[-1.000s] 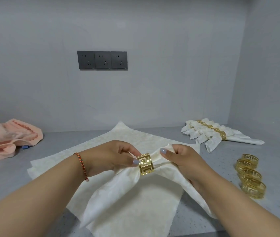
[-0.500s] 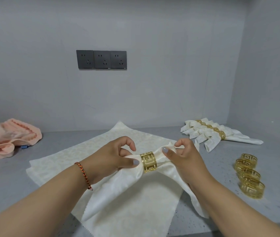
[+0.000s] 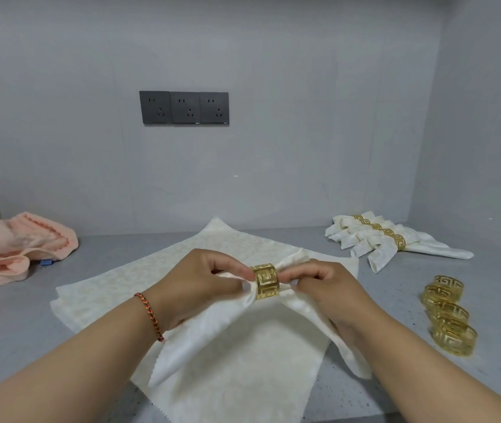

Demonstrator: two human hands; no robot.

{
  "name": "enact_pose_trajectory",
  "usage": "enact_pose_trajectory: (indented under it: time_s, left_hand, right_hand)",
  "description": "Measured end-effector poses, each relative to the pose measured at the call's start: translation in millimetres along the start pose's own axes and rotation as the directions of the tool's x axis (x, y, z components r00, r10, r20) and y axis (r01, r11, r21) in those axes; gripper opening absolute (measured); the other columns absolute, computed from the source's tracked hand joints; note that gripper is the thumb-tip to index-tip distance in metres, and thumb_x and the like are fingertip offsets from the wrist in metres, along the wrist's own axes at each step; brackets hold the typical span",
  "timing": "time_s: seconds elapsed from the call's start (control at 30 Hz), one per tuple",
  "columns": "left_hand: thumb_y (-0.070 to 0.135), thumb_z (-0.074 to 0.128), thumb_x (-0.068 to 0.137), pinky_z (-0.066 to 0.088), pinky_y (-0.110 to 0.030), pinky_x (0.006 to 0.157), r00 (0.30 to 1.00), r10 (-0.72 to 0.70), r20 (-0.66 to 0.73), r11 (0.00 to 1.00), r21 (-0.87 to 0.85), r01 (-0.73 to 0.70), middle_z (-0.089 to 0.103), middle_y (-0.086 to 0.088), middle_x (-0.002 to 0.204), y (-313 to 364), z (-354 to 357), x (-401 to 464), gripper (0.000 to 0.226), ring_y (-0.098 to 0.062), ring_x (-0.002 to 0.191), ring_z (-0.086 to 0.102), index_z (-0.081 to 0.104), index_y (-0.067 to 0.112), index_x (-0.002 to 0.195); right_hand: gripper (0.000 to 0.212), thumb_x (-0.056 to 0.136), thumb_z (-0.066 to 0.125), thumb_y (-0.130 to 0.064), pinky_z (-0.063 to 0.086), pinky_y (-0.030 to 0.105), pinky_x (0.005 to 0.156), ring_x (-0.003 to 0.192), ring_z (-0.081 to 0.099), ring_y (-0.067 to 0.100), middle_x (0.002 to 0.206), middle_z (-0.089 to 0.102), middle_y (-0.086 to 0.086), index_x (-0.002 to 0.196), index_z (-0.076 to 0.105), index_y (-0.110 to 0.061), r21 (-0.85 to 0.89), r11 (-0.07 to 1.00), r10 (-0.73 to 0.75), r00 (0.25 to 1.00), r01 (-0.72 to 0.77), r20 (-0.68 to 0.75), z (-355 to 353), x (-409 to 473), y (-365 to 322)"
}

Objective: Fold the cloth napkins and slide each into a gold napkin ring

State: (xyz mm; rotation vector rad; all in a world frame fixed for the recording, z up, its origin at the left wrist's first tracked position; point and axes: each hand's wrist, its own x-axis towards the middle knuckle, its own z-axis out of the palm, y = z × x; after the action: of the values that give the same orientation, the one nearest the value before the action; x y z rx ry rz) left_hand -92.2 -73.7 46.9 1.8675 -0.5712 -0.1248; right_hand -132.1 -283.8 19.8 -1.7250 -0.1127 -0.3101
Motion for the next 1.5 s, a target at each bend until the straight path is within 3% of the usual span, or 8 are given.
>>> enact_pose_trajectory:
  time_s: [0.43,0.6,0.7,0.83,1.0,1.2,1.33,1.5]
  left_hand:
    - [-0.009,0.074,0.065,0.050,-0.023,0.060,0.999,-0.041,-0.026,0.992,0.116,0.044,0.070,0.008,0.070,5.1,5.7,-1.2,0.041,-0.006,0.063,0.063,0.077,0.031,0.074]
    - [0.003,0.080,0.057,0.052,-0.025,0.064,0.999,-0.031,0.008,0.992,0.120,0.030,0.071,0.007,0.073,5.2,0.9,1.4,0.033,-0.007,0.067,0.064,0.077,0.028,0.078]
    - [0.015,0.086,0.066,0.054,-0.023,0.070,0.998,-0.047,0.046,0.998,-0.045,0.049,0.075,-0.001,0.085,2.4,-1.2,4.3,0.018,-0.011,0.076,0.068,0.078,0.020,0.082]
    - [0.008,0.067,0.087,0.052,-0.026,0.065,0.993,-0.119,-0.023,0.974,-0.195,0.112,0.072,-0.008,0.088,-3.4,-0.3,9.4,0.010,-0.017,0.073,0.065,0.075,0.013,0.086]
    - [-0.016,0.071,0.072,0.059,-0.026,0.063,0.962,-0.250,-0.106,0.914,-0.354,0.198,0.059,-0.022,0.106,-8.8,0.5,16.7,0.045,-0.027,0.076,0.065,0.057,0.007,0.107]
    - [0.022,0.077,0.055,0.054,-0.040,0.069,0.966,-0.212,-0.149,0.960,-0.216,0.177,0.064,-0.010,0.098,-12.8,2.7,22.3,0.061,-0.031,0.076,0.068,0.054,0.030,0.111]
    - [0.014,0.079,0.062,0.055,-0.040,0.069,0.970,-0.137,-0.200,0.989,-0.084,0.122,0.063,-0.010,0.104,-17.9,6.5,34.2,0.048,-0.032,0.082,0.067,0.054,0.033,0.099]
    - [-0.005,0.071,0.079,0.043,-0.030,0.061,0.965,-0.146,-0.217,0.981,-0.156,0.114,0.053,-0.008,0.079,-23.6,14.7,66.7,0.026,-0.023,0.066,0.052,0.054,0.012,0.088]
  right_hand:
    - [0.051,0.082,0.047,0.012,0.041,0.010,0.072,0.085,0.055,0.009,0.100,0.057,0.005,0.057,0.073,-0.025,-0.207,0.978,0.003,0.993,0.022,0.119,-7.4,8.1,-9.5]
    - [0.034,0.084,0.043,0.017,0.042,0.003,0.055,0.089,0.061,0.003,0.110,0.065,0.009,0.090,0.072,0.000,0.067,0.997,0.036,0.996,-0.042,0.087,-7.4,-3.0,-12.9]
    - [0.038,0.086,0.043,0.018,0.050,0.011,0.059,0.074,0.068,0.006,0.105,0.069,0.011,0.095,0.073,-0.003,0.188,0.979,0.060,0.994,-0.075,0.086,-7.8,0.1,-8.9]
    - [0.051,0.085,0.045,0.013,0.050,0.029,0.096,0.104,0.066,0.012,0.111,0.072,-0.007,0.096,0.077,-0.026,0.091,0.995,0.041,0.997,-0.047,0.066,-8.8,6.8,-0.5]
    - [0.044,0.090,0.044,0.004,0.047,0.013,0.077,0.100,0.066,0.005,0.109,0.072,-0.010,0.098,0.077,-0.024,0.129,0.990,0.054,0.997,-0.059,0.049,-8.5,8.2,0.9]
    - [0.043,0.092,0.045,0.000,0.048,0.008,0.070,0.102,0.065,0.005,0.113,0.070,-0.004,0.099,0.077,-0.027,0.141,0.986,0.084,0.997,-0.083,0.002,-10.9,16.0,3.8]
    - [0.042,0.093,0.048,-0.001,0.042,0.017,0.094,0.108,0.060,-0.001,0.111,0.070,-0.015,0.101,0.075,-0.032,0.003,0.999,0.053,0.999,-0.053,0.004,-19.1,29.4,9.2]
    - [0.037,0.096,0.050,-0.004,0.042,0.007,0.083,0.105,0.057,-0.003,0.115,0.063,-0.018,0.110,0.066,-0.034,-0.210,0.977,0.028,1.000,-0.027,0.003,-44.6,58.6,18.9]
